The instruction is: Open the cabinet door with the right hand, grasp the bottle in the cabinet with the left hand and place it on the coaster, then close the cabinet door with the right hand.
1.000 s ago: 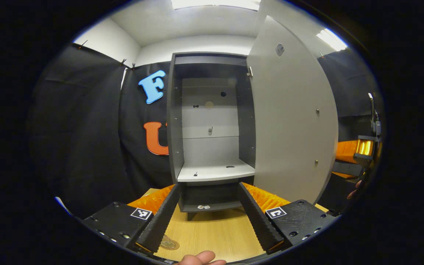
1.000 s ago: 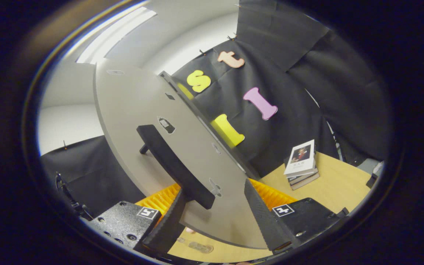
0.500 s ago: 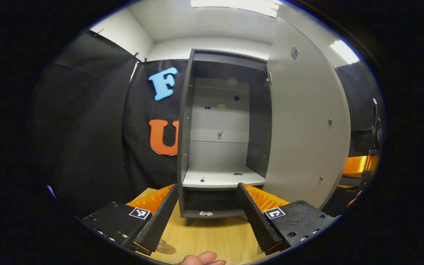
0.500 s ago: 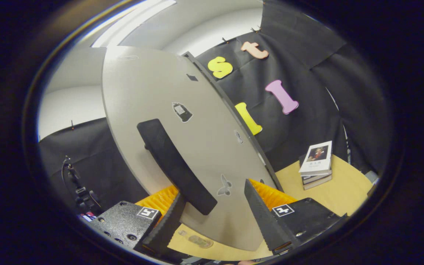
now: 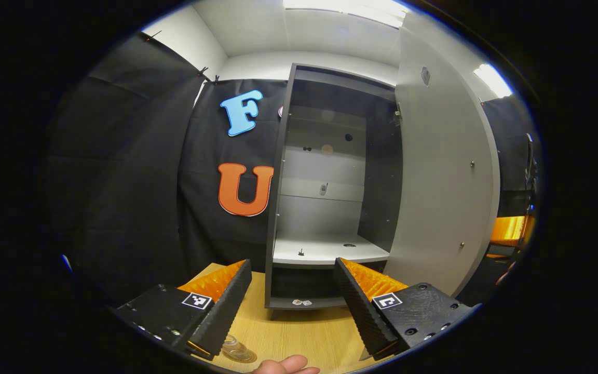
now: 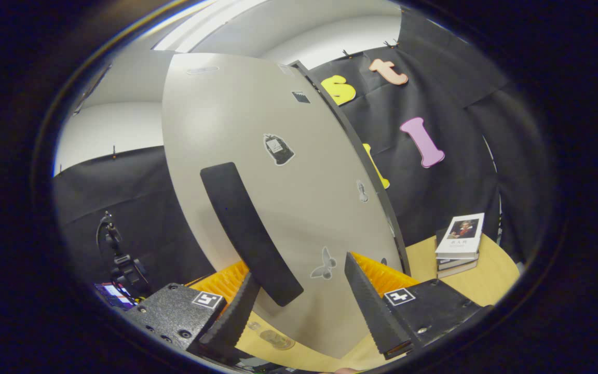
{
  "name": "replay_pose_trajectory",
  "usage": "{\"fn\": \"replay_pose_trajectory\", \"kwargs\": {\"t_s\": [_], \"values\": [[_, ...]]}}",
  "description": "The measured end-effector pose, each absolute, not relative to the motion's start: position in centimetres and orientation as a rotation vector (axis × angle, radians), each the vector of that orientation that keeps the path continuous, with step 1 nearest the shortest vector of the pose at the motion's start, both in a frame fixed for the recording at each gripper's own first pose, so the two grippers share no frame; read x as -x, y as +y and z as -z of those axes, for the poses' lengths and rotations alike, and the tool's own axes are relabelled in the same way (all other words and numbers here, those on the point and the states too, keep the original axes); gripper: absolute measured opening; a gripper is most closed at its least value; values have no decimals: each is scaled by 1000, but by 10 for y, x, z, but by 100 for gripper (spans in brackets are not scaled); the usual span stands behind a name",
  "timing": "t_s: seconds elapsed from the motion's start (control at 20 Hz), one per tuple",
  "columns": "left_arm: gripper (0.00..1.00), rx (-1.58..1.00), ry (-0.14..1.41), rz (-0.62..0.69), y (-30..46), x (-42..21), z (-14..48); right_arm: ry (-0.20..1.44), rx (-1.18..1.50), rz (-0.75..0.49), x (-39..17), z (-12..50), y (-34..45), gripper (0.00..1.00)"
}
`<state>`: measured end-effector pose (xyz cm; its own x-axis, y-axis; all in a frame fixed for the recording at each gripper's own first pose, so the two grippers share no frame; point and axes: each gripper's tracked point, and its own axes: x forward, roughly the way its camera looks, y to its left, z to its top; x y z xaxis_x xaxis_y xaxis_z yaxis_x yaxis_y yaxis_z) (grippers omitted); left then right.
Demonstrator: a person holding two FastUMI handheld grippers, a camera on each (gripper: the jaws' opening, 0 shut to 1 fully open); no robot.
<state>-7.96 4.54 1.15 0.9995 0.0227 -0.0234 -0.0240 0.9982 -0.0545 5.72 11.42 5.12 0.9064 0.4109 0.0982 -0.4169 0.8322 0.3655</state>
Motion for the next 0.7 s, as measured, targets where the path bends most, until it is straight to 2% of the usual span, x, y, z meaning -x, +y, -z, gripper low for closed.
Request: {"fn": "replay_pose_trajectory", "kwargs": {"t_s": [0.3, 0.7], "values": [[95, 66, 49, -43, 66, 86, 1, -36, -342, -465, -63, -55, 128, 99], [95, 14, 58, -107, 69, 89, -2, -97, -161, -596, -77, -61, 154, 100]]}}
